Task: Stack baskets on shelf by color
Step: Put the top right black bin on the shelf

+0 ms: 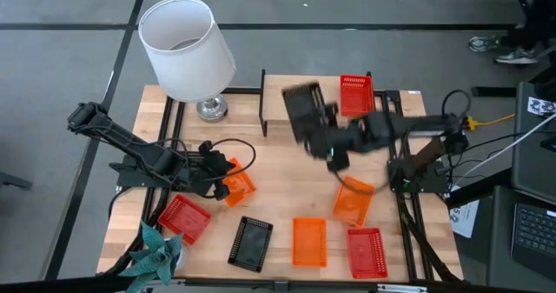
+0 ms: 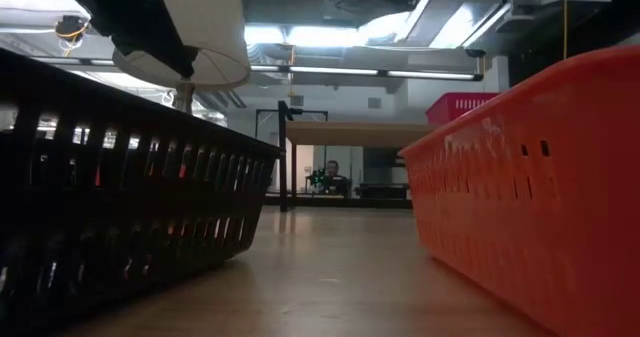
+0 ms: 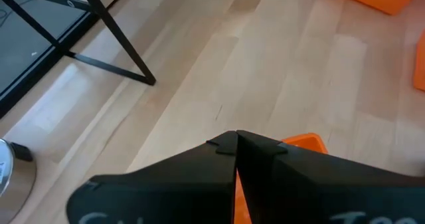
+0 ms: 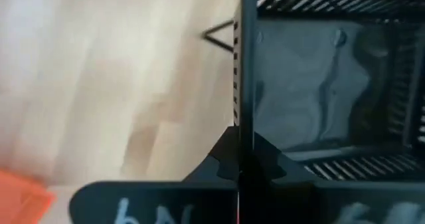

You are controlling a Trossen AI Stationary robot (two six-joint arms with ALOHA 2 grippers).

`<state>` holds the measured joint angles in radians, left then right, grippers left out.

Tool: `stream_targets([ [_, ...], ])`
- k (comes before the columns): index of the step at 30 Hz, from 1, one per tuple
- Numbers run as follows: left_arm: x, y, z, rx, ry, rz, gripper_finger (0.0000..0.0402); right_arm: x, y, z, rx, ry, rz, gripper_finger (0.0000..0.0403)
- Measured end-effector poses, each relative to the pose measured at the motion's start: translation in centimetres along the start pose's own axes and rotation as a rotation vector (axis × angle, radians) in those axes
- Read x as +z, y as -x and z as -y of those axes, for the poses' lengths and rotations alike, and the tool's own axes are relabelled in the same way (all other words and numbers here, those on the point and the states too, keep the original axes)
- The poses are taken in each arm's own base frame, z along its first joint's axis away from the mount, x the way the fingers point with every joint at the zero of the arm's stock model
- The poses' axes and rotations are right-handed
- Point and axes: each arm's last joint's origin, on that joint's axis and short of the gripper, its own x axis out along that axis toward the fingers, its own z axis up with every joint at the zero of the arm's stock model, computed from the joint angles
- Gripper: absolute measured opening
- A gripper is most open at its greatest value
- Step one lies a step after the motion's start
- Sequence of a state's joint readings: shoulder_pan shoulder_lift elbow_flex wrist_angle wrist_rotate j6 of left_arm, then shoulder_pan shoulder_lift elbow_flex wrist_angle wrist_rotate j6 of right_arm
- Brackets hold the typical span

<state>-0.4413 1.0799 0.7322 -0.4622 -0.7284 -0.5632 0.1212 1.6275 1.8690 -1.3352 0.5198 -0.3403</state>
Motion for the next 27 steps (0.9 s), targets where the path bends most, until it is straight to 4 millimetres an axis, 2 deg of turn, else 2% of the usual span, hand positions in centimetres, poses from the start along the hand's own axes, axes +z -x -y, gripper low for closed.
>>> stream_targets([
  [3, 0.0, 0.0, 0.0, 0.0, 0.0, 0.0, 0.0, -0.7, -1.8, 3.9, -0.01, -0.109, 0.039, 0.0],
  [5, 0.0, 0.0, 0.0, 0.0, -0.001, 0.0, 0.0, -1.4, -3.8, 5.9, 0.034, -0.144, 0.055, 0.0],
  [10, 0.0, 0.0, 0.0, 0.0, 0.0, 0.0, 0.0, -4.3, -9.1, 8.6, 0.174, -0.249, -0.051, 0.0],
  [13, 0.0, 0.0, 0.0, 0.0, 0.001, 0.0, 0.0, -5.8, -10.9, 9.1, 0.214, -0.324, -0.115, 0.0],
  [18, 0.0, 0.0, 0.0, 0.0, 0.001, 0.0, 0.0, -7.5, -12.8, 8.2, 0.264, -0.345, -0.197, 0.0],
  [27, 0.0, 0.0, 0.0, 0.0, 0.004, 0.0, 0.0, -8.5, -14.4, 7.0, 0.285, -0.344, -0.237, 0.0],
])
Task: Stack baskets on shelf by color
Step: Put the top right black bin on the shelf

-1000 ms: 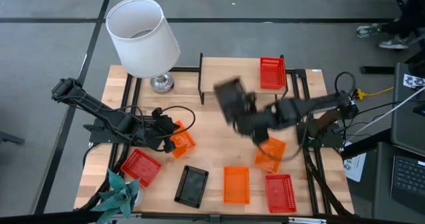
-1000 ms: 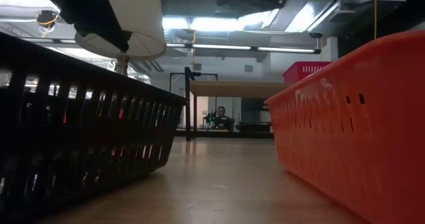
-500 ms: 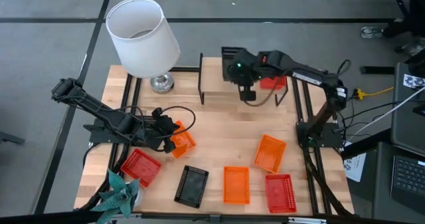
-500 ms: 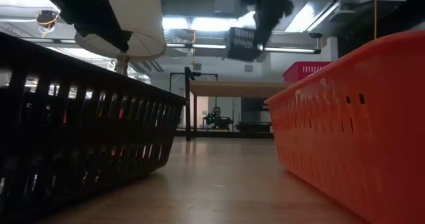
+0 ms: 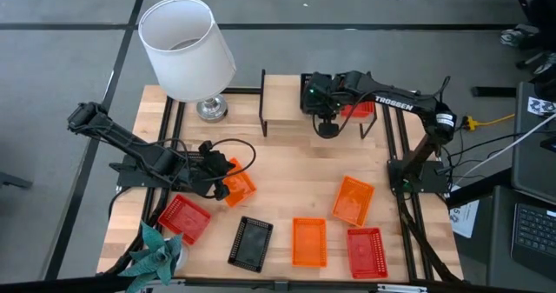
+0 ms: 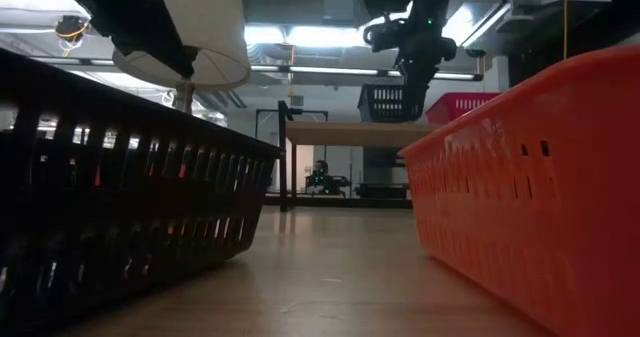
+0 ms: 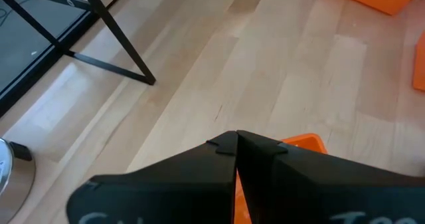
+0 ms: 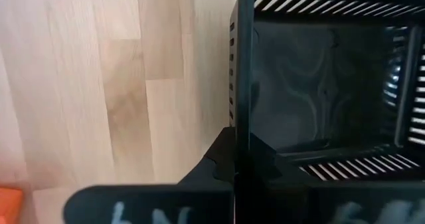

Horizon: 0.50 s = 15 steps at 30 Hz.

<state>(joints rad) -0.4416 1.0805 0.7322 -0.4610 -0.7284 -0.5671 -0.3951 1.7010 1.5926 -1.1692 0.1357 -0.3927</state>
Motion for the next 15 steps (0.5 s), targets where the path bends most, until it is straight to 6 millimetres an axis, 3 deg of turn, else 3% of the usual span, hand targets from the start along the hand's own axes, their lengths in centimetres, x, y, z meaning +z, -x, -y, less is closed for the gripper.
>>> stream_targets([
  [8, 0.0, 0.0, 0.0, 0.0, 0.001, 0.0, 0.0, -0.13, -0.04, -0.05, 0.002, -0.074, -0.01, 0.0015],
  [15, 0.0, 0.0, 0.0, 0.0, 0.002, 0.0, 0.0, -0.57, -0.02, -0.23, 0.018, -0.066, -0.056, 0.0067],
])
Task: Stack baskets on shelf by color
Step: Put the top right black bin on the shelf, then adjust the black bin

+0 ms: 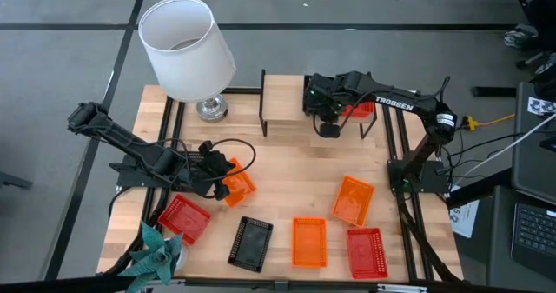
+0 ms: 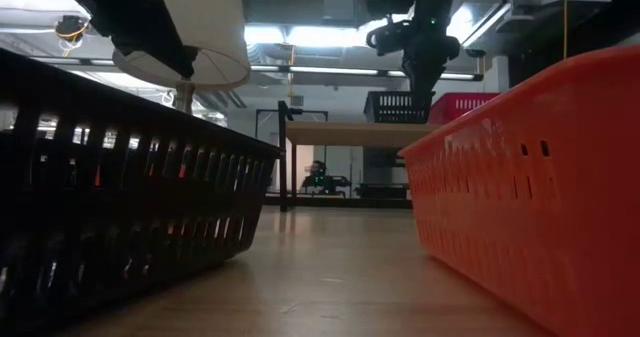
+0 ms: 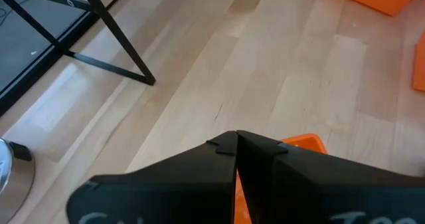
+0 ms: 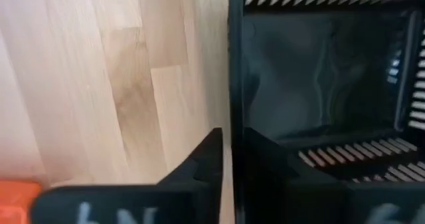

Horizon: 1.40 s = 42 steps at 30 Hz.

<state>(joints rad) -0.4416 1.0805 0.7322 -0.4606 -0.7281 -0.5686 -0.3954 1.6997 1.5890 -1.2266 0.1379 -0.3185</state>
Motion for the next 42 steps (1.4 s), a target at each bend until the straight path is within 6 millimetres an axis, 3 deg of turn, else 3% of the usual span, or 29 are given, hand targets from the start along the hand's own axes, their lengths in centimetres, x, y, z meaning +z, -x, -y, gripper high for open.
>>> stream_targets([
  [5, 0.0, 0.0, 0.0, 0.0, 0.004, 0.0, 0.0, 0.0, 0.0, 0.0, 0.0, -0.001, 0.0, 0.0113],
  [9, 0.0, 0.0, 0.0, 0.0, 0.004, 0.0, 0.0, 0.5, 1.3, 0.2, -0.012, -0.002, 0.041, 0.0137],
  [16, 0.0, 0.0, 0.0, 0.0, 0.004, 0.0, 0.0, 0.6, 6.4, 0.0, -0.003, -0.035, 0.084, 0.0145],
  [20, 0.0, 0.0, 0.0, -0.002, 0.005, -0.002, 0.0, -0.2, 9.7, -1.2, 0.119, -0.158, 0.062, 0.0146],
  [23, -0.2, 0.0, 0.1, -0.036, 0.016, -0.033, 0.0, -0.6, 11.9, -2.6, 0.222, -0.211, 0.15, 0.0146],
  [26, -0.7, 0.0, -0.2, -0.02, 0.072, -0.088, 0.0, -2.6, 14.3, -4.3, 0.372, -0.151, 0.227, 0.0144],
  [30, -1.1, 0.0, -0.4, -0.023, 0.186, -0.153, 0.0, -7.1, 17.4, -6.5, 0.467, -0.132, 0.294, 0.0138],
  [33, -1.6, -0.9, -0.4, -0.063, 0.322, -0.306, 0.0, -10.8, 18.8, -7.7, 0.465, -0.153, 0.335, 0.0134],
  [37, -3.2, -1.5, -0.5, -0.006, 0.367, -0.518, 0.0, -14.6, 19.2, -8.5, 0.43, -0.218, 0.389, 0.0132],
  [42, -4.6, -0.8, -0.6, -0.029, 0.379, -0.792, 0.0, -17.3, 18.0, -8.8, 0.408, -0.267, 0.43, 0.0132],
])
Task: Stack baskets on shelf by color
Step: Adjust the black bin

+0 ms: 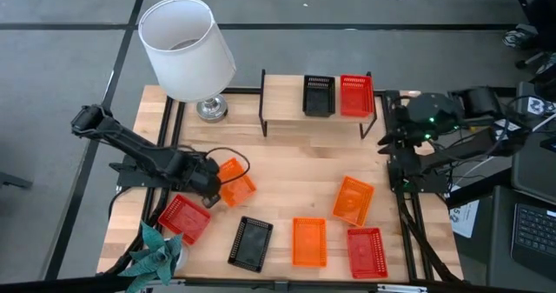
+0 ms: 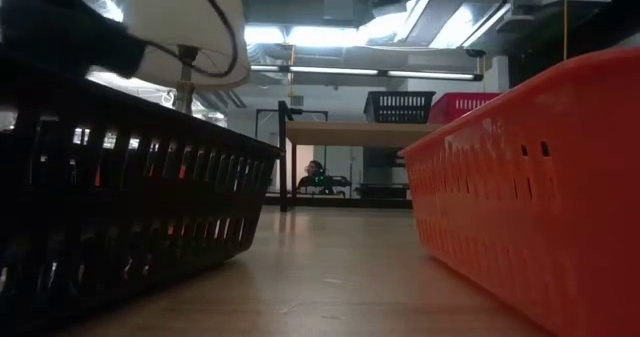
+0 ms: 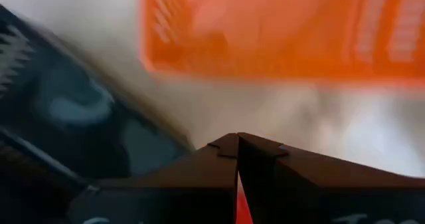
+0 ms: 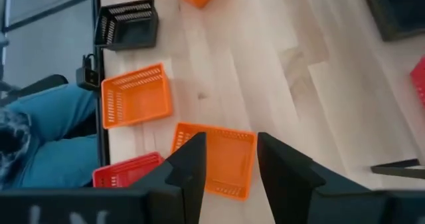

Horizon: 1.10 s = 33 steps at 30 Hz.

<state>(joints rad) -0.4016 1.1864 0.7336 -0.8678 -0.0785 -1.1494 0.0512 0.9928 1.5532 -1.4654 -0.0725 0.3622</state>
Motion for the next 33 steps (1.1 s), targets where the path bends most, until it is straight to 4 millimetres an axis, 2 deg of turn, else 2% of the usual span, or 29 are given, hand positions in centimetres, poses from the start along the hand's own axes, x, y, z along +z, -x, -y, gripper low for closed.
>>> stream_targets([
  [3, -0.5, 0.5, -0.2, 0.029, -0.016, -0.056, 0.0, -1.1, -0.8, 0.5, -0.002, 0.001, -0.003, 0.0132],
  [8, -0.4, 2.9, -0.6, 0.169, -0.015, -0.019, 0.0, -2.5, -3.3, 1.2, -0.02, -0.003, -0.052, 0.0132],
  [12, -0.9, 3.9, -2.1, 0.349, -0.016, -0.117, 0.0, -3.4, -5.7, 1.7, -0.044, -0.012, -0.139, 0.0132],
  [17, -1.3, 1.5, -3.4, 0.377, -0.014, -0.221, 0.0, -3.7, -7.6, 1.9, -0.023, -0.016, -0.161, 0.0132],
  [21, -1.1, -0.3, -4.1, 0.354, 0.011, -0.192, 0.0, -3.4, -7.8, 1.7, 0.021, -0.012, -0.142, 0.0132],
  [27, 0.6, -1.4, -3.2, 0.2, -0.013, -0.109, 0.0, -3.5, -7.5, 1.6, 0.04, -0.007, -0.138, 0.0132],
  [31, 3.0, -3.0, -1.6, 0.078, -0.037, 0.029, 0.0, -3.5, -7.5, 1.6, 0.041, 0.003, -0.136, 0.0132],
  [33, 4.9, -4.3, -0.1, -0.043, -0.054, 0.137, 0.0, -3.4, -7.5, 1.6, 0.046, 0.021, -0.129, 0.0132],
])
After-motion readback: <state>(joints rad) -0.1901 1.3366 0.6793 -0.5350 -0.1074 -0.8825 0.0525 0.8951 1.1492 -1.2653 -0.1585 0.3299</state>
